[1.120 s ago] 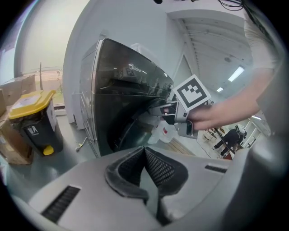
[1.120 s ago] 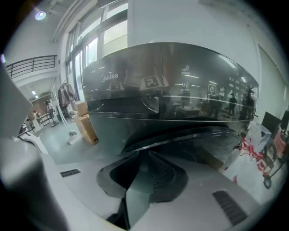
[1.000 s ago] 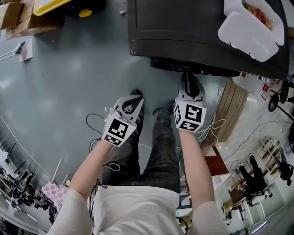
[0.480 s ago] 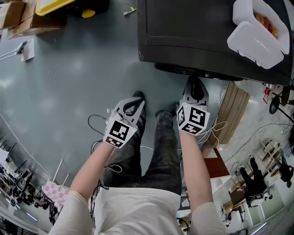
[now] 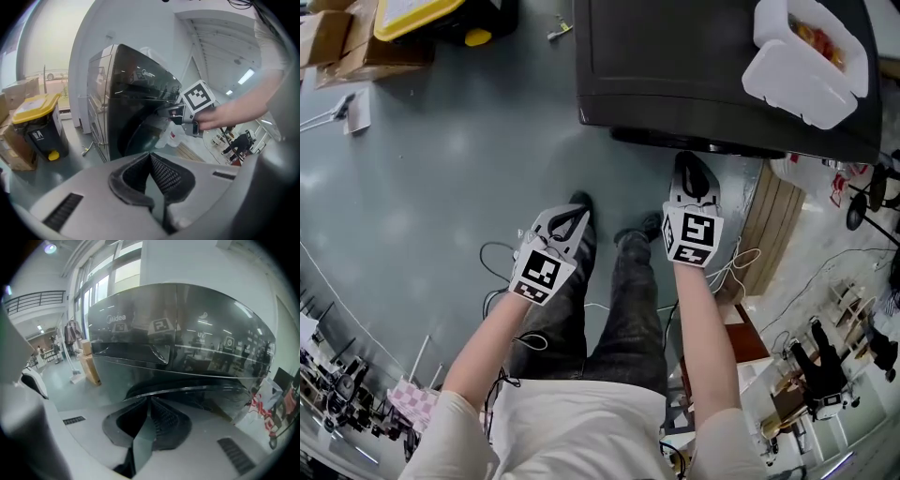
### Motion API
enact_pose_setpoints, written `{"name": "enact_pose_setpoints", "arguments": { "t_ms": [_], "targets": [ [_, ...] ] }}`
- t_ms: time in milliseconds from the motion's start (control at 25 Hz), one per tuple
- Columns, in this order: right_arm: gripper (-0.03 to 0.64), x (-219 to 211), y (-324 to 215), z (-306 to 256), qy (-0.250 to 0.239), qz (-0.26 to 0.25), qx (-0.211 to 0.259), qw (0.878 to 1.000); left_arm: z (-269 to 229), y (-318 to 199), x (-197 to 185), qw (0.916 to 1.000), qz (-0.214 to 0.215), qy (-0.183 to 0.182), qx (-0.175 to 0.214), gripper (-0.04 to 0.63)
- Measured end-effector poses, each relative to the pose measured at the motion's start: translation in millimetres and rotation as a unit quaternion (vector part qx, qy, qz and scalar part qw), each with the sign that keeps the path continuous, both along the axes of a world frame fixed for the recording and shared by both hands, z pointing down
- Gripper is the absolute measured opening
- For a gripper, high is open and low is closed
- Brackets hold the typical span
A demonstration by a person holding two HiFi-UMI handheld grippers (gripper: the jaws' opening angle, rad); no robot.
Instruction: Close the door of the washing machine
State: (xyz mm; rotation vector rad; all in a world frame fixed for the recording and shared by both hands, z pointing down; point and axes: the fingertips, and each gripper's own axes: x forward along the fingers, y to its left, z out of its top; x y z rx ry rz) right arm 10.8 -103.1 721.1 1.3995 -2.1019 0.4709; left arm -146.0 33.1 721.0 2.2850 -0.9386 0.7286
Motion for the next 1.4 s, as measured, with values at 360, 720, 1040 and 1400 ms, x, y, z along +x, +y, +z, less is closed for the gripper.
{"name": "enact_pose_setpoints", "arguments": {
  "t_ms": [360, 720, 1040, 1400],
  "targets": [
    [0.046, -3, 52, -96, -0.047, -0.008, -0.029, 0.998, -123, -26, 20, 0.9982, 0.026, 0.008, 0.053, 0.008],
    [0.046, 30, 74, -253, -0.084, -0.001, 0.001, 0.996, -249, -29, 28, 0.9972, 0.028, 0.043, 0.053, 0.008],
    [0.046, 39, 99, -369, -0.104, 0.006, 0.044, 0.994, -352, -20, 18, 0.9907, 0.046, 0.064, 0.111, 0.008],
    [0.046, 50, 134, -461, -0.094, -0.026, 0.105, 0.99, -440, -3, 24, 0.98, 0.044, 0.068, 0.182, 0.008]
  ]
}}
